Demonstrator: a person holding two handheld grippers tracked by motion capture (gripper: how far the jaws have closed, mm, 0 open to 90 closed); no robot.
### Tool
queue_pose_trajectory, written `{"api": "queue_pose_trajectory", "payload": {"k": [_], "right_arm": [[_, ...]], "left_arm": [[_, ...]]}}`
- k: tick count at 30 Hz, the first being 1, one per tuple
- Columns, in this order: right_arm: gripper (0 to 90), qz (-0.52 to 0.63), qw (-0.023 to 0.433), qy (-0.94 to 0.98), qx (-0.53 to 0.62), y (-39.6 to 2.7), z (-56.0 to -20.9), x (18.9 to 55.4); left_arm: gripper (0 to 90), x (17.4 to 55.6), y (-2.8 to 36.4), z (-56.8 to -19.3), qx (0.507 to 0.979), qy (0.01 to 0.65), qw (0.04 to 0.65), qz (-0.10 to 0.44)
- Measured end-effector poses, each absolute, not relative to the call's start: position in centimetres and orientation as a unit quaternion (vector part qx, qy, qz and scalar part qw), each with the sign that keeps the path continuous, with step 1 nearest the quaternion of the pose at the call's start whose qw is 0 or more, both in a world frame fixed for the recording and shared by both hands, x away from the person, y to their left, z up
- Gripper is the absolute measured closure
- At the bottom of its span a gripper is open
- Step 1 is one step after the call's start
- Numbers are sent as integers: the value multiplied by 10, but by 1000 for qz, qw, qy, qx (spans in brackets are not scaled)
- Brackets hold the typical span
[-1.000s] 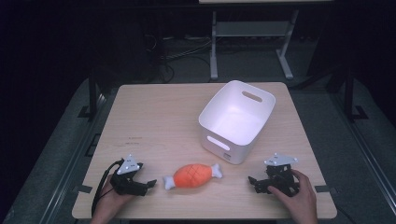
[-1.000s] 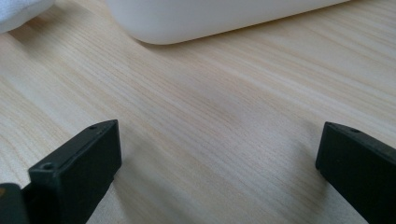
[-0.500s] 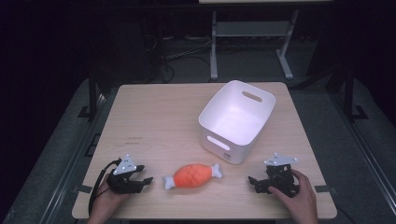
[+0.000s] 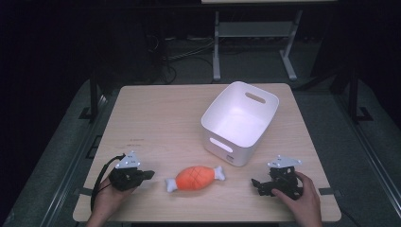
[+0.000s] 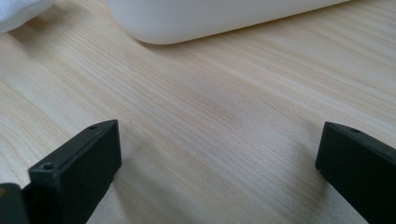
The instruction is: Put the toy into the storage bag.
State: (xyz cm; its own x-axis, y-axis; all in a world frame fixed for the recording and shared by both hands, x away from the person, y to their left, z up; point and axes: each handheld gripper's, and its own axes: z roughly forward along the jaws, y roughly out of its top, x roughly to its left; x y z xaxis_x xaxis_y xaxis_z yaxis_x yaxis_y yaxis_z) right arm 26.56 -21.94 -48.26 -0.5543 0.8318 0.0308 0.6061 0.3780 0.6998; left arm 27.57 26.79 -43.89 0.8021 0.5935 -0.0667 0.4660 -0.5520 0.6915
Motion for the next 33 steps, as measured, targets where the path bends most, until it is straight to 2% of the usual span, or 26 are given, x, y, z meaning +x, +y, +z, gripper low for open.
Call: {"api": "queue_pose_trajectory", "payload": {"k": [18, 33], "right_arm": [[0, 340, 166, 814, 441, -220, -483, 266], [0, 340, 166, 814, 441, -220, -483, 266]], "left_arm": [[896, 292, 226, -440, 889, 270, 363, 69], [897, 282, 216, -443, 900, 255, 351, 49]]}}
